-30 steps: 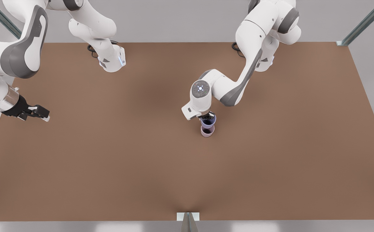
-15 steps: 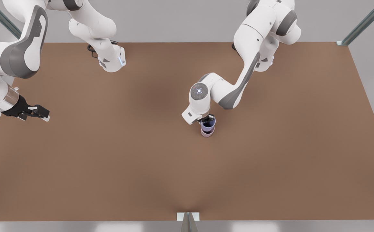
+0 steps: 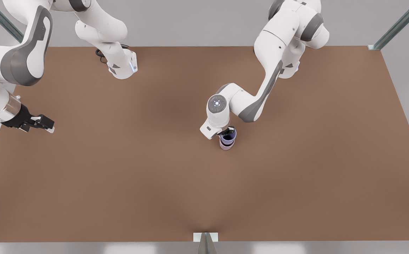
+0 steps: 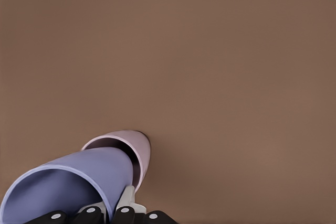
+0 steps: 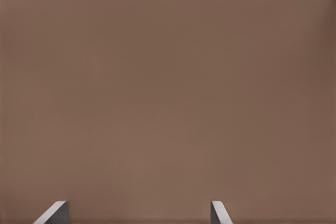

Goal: Stack the cups, with the pink cup at the bottom and the purple cup at the top

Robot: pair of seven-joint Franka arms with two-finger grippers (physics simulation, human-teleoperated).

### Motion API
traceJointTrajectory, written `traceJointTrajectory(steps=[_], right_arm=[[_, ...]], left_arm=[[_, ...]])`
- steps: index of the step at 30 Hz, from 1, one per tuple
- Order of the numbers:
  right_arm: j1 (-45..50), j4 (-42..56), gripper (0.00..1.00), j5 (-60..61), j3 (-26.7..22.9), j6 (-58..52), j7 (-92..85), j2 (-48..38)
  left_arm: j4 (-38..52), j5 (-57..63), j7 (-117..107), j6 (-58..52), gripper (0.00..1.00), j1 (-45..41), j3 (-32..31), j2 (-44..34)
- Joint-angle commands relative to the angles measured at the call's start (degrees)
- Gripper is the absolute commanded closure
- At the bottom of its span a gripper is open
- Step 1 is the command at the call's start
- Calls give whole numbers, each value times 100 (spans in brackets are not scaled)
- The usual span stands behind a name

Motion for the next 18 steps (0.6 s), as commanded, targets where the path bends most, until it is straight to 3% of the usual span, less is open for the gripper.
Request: traceJointTrajectory(steps=[1, 4, 11, 13, 14, 18], right_arm=[[2, 3, 0, 2, -3, -2, -16, -6], [2, 3, 0, 11, 6, -2, -16, -6], [2, 3, 0, 11, -3, -2, -16, -6], [2, 3, 0, 11, 6, -2, -16, -6], [11, 3, 0, 11, 6, -2, -16, -6], [11, 3, 0, 11, -3, -2, -16, -6]], left_arm=[[5, -14, -276, 34, 79, 0, 1, 7], [5, -14, -276, 43, 68, 0, 1, 33], [5, -14, -267, 34, 63, 0, 1, 33], [5, 91, -258, 8, 17, 0, 9, 7], [5, 100, -267, -1, 0, 0, 9, -10], [67, 100, -109, -256, 0, 26, 158, -283]])
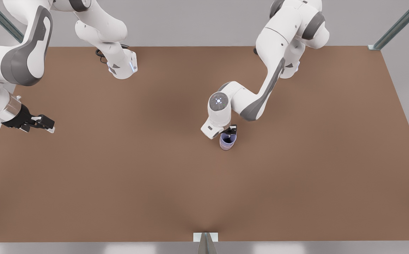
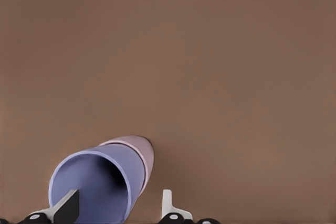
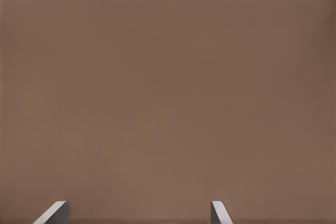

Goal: Stack the cups, with the pink cup at the bottom and the purple cup at the top

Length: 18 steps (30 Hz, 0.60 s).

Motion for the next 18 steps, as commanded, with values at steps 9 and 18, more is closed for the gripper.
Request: traceJointTrajectory(steps=[9, 18], right_arm=[[-10, 3, 0, 3, -3, -2, -7, -8], [-1, 3, 0, 3, -3, -2, -7, 0]], left_arm=[[30, -1462, 4218, -2145, 0, 679, 2486, -1278], [769, -100, 4473, -2796, 0, 3819, -1295, -1955]])
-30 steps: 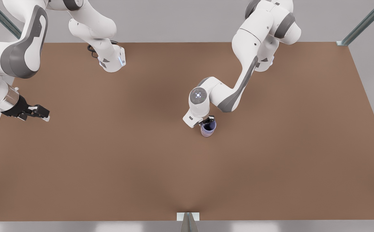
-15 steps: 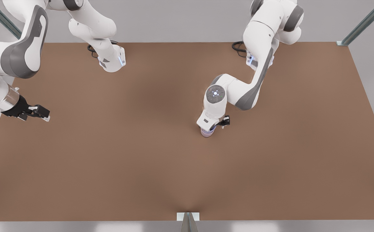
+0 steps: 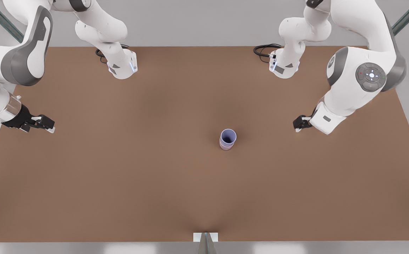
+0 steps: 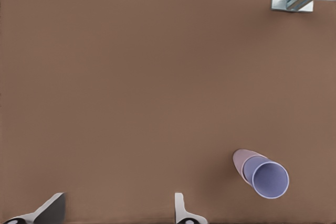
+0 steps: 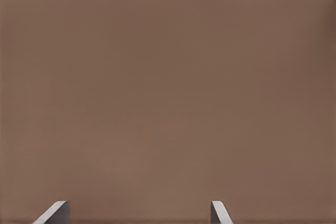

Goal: Stack the cups, with the pink cup at the bottom and the purple cup at the top

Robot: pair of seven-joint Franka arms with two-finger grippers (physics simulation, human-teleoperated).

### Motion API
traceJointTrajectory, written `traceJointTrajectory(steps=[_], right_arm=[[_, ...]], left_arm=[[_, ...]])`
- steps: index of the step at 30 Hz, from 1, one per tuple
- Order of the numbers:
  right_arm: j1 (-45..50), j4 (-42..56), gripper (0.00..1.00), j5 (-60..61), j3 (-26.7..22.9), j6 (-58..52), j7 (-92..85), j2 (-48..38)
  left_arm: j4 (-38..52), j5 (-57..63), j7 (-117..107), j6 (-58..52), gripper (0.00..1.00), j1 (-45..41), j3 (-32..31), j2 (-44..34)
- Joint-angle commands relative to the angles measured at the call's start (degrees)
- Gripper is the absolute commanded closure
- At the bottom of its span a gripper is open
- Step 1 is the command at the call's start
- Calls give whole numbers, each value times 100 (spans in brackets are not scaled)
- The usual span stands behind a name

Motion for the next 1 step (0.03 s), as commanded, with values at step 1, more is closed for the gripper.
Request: traceJointTrajectory(steps=[1], right_arm=[[-2, 3, 0, 4, -4, -2, -4, -4]], left_arm=[[-12, 132, 2005, -331, 0, 27, -44, -40]])
